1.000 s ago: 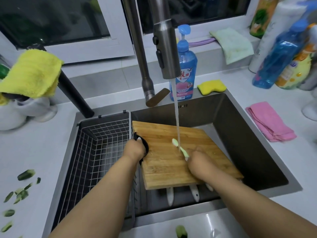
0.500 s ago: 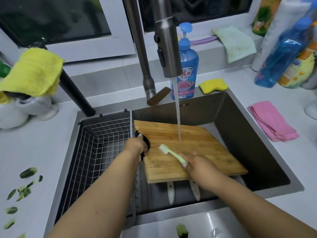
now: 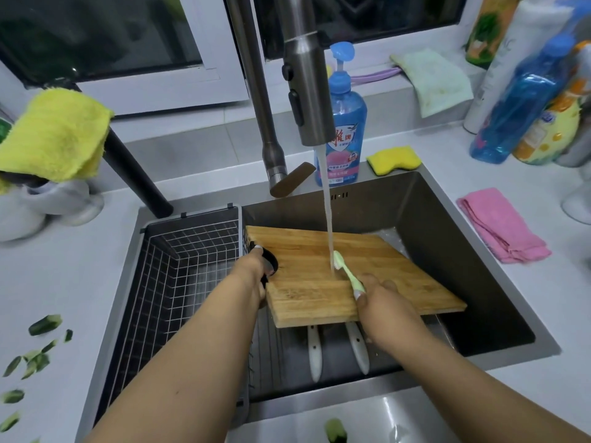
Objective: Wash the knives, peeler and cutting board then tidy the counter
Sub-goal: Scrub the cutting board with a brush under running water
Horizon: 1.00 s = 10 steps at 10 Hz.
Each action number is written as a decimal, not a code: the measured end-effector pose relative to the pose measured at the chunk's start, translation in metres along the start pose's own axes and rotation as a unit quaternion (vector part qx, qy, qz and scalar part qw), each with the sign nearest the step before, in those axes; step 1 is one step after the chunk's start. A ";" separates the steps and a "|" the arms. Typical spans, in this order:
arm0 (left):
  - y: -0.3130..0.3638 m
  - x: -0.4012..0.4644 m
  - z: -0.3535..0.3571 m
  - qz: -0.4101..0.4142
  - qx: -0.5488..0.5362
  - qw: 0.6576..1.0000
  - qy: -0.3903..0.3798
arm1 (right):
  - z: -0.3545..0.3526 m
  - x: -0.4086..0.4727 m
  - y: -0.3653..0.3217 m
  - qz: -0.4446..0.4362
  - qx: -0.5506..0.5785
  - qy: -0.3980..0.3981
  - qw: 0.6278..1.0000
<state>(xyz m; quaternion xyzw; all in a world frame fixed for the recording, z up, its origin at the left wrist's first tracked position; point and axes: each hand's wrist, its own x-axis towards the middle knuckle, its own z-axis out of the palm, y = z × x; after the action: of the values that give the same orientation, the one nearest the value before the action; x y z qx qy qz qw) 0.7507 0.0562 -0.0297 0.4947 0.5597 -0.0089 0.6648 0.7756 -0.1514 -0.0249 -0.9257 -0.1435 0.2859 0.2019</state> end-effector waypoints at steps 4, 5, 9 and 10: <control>-0.037 -0.021 0.004 -0.094 0.003 0.994 -0.047 | 0.017 0.000 -0.007 -0.051 0.063 0.000 0.997; -0.038 -0.018 0.003 -0.102 -0.014 0.994 -0.043 | 0.021 -0.020 -0.014 -0.150 0.070 -0.082 0.983; -0.042 -0.023 0.006 -0.068 -0.065 0.995 -0.027 | -0.013 -0.006 0.002 -0.127 0.013 -0.089 0.988; -0.045 -0.027 0.010 -0.049 -0.057 0.997 -0.034 | -0.018 -0.006 -0.004 -0.123 0.003 -0.069 0.990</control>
<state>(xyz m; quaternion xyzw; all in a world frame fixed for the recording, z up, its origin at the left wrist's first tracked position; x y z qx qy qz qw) 0.7222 0.0119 -0.0397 0.4271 0.5603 -0.0264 0.7092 0.7812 -0.1559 -0.0065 -0.8782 -0.2693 0.3227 0.2283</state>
